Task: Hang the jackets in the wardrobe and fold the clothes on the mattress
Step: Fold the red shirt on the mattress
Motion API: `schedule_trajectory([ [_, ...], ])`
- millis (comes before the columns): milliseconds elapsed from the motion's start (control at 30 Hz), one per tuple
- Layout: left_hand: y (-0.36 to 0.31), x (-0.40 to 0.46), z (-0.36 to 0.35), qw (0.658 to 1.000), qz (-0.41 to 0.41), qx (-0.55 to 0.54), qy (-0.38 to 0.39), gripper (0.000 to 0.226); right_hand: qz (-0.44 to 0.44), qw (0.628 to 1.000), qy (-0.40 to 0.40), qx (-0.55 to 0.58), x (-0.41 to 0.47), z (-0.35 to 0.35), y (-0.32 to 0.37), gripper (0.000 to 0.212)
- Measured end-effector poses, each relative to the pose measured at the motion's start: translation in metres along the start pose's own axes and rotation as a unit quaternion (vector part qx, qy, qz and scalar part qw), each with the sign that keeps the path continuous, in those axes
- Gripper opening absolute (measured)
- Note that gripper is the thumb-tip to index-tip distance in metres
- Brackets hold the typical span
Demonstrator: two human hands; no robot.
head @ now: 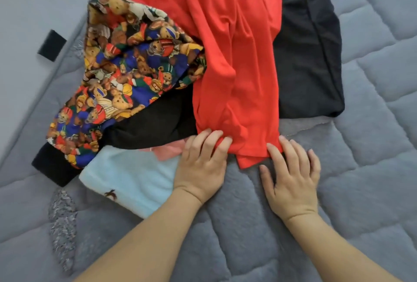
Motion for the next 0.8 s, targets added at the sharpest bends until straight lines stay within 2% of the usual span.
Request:
schedule_trajectory([
  [200,0.002,-0.001,-0.006,1.000,-0.001,0.014,-0.003,0.039,0.009,1.000,-0.005,-0.008,0.000,-0.004,-0.001,0.043],
  [367,0.003,0.002,-0.006,1.000,-0.005,0.003,-0.012,0.032,0.012,0.999,-0.037,-0.003,0.000,-0.004,-0.002,0.026],
  [533,0.003,0.001,-0.006,0.999,-0.017,0.005,-0.042,0.026,0.025,0.997,-0.079,-0.003,0.006,-0.001,-0.003,0.018],
  [633,-0.003,0.005,-0.001,0.996,-0.040,0.051,-0.059,0.020,0.031,0.993,-0.111,0.017,0.010,0.004,-0.002,0.017],
  [733,-0.020,0.000,0.014,0.992,-0.037,0.119,-0.034,0.010,0.081,0.987,-0.116,0.079,0.004,0.015,0.005,0.013],
  [800,-0.039,-0.019,0.024,0.993,-0.008,0.118,0.001,0.008,0.119,0.981,-0.090,0.123,-0.017,0.026,0.006,0.015],
])
Point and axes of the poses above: each hand's wrist, its own x-axis towards the middle knuckle, its own z-axis out of the back of the hand, y = z × x, the point moved 3 cm from there along x, towards the middle knuckle, and after that the axes turned 2 degrees about z, right-handed, at the moved point
